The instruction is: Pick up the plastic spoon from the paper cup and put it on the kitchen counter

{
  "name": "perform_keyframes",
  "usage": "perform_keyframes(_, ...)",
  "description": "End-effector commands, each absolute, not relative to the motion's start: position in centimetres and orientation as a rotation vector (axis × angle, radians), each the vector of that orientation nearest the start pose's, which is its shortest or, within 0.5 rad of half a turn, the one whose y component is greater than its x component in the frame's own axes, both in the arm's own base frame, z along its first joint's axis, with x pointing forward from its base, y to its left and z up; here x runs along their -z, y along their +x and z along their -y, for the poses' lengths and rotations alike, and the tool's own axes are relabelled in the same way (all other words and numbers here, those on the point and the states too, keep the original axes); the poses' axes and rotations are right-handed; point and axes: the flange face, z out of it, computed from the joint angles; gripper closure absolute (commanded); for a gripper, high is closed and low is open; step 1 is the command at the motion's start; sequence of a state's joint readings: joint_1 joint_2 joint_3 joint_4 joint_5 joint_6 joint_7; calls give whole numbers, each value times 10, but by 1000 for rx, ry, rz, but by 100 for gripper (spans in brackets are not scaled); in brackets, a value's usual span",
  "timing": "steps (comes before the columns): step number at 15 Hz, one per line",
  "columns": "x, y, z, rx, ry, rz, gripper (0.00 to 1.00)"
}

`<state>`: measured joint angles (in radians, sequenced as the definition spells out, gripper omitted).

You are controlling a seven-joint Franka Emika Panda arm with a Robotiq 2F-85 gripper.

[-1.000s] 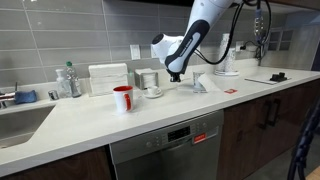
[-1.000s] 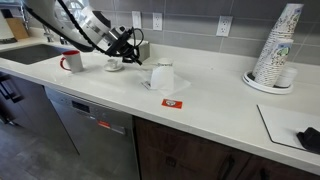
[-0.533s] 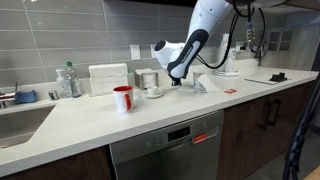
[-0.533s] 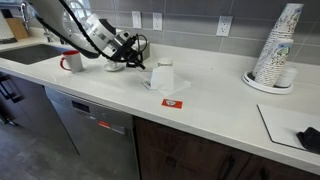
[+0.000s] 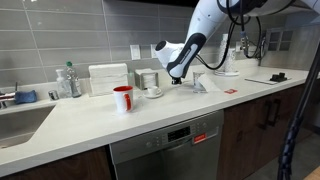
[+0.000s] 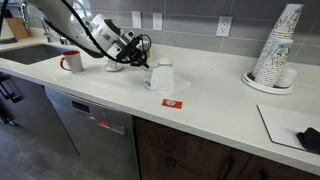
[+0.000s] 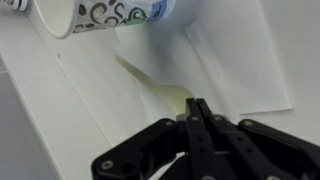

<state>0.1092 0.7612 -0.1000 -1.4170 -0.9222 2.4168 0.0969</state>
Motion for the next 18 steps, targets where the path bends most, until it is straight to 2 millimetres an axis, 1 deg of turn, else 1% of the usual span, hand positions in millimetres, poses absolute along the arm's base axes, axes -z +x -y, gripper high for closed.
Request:
perform_keyframes(1,-264,763,-15,-282,2321,-673,99)
perform_keyframes(4,-264,766,-14,-274,2344,-643,99)
perform_keyframes(5,-266,767,-15,-274,2352,-634,94)
perform_keyframes(6,-268,767,-15,-268,2362,-626,71)
perform_keyframes(8,-279,764,-17,-230,2386,-612,68)
perform_keyframes(10,-290,762,-19,-197,2405,-599,54)
perform_keyframes(11,-296,762,-20,-184,2407,-594,45)
perform_keyframes(13,-309,757,-24,-115,2447,-582,32)
perform_keyframes(14,-315,755,-25,-89,2479,-592,23)
perform_keyframes(17,-341,744,-28,11,2583,-614,2)
perform_keyframes(18,-348,742,-28,33,2615,-634,0)
